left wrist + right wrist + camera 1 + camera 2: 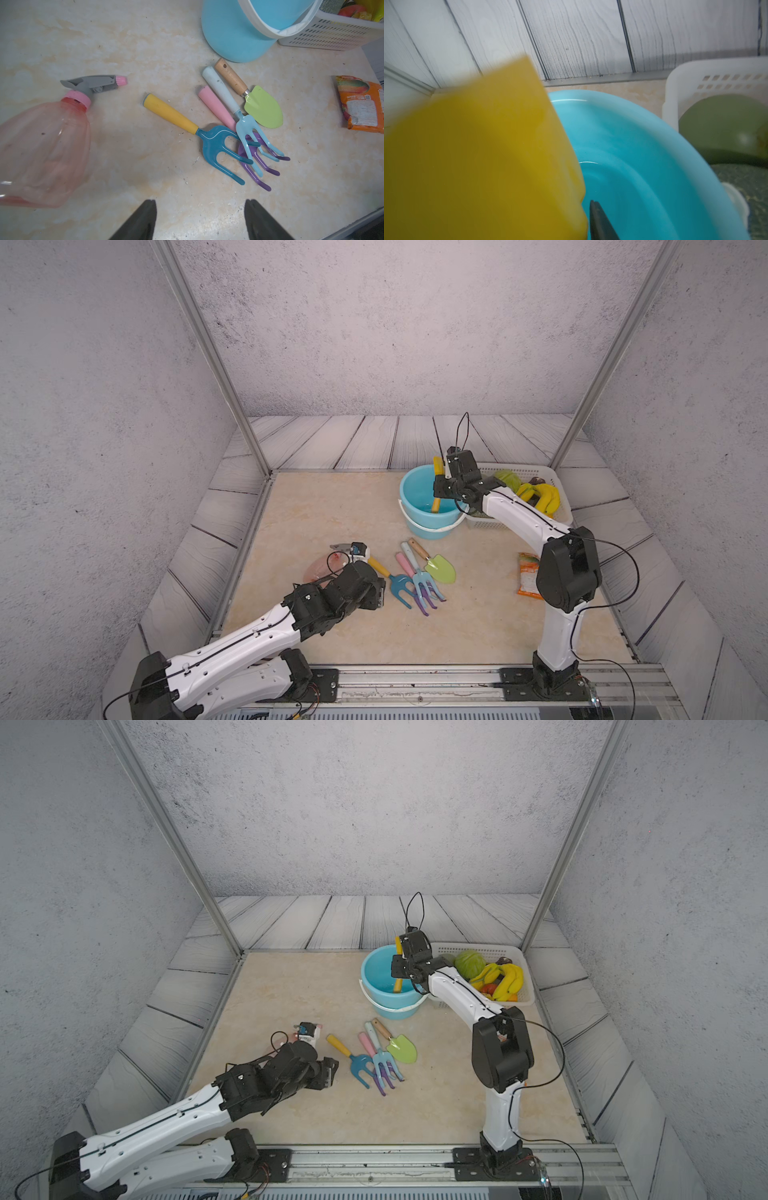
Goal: Organize the gardening tools
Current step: Place the gardening tool in the container, then adjust the gardening tool at the center of the board.
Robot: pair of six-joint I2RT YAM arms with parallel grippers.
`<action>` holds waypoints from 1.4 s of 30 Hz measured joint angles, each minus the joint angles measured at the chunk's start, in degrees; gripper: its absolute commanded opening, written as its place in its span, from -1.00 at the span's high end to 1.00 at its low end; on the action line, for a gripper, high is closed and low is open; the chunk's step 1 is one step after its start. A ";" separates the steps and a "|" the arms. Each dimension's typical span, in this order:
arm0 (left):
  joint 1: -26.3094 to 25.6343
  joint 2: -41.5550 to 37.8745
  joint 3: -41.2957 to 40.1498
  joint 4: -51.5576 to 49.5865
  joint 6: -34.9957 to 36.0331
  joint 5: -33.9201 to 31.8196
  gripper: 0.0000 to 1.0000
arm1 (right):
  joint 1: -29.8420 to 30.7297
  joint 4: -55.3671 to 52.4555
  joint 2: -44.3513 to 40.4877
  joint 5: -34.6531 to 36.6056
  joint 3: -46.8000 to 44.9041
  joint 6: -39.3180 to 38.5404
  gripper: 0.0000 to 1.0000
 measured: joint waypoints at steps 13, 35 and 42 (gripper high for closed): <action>0.13 6.56 3.28 0.59 3.76 0.59 -0.51 | 0.00 -5.35 -10.69 -0.79 -3.74 -0.26 -0.03; 15.91 35.85 18.93 10.27 13.92 17.90 -0.52 | 0.04 -7.56 -44.68 -11.26 -46.03 7.06 -0.06; 19.47 43.69 22.21 10.23 14.67 21.16 -0.47 | 0.04 -8.90 -48.81 -11.96 -48.65 7.48 -0.06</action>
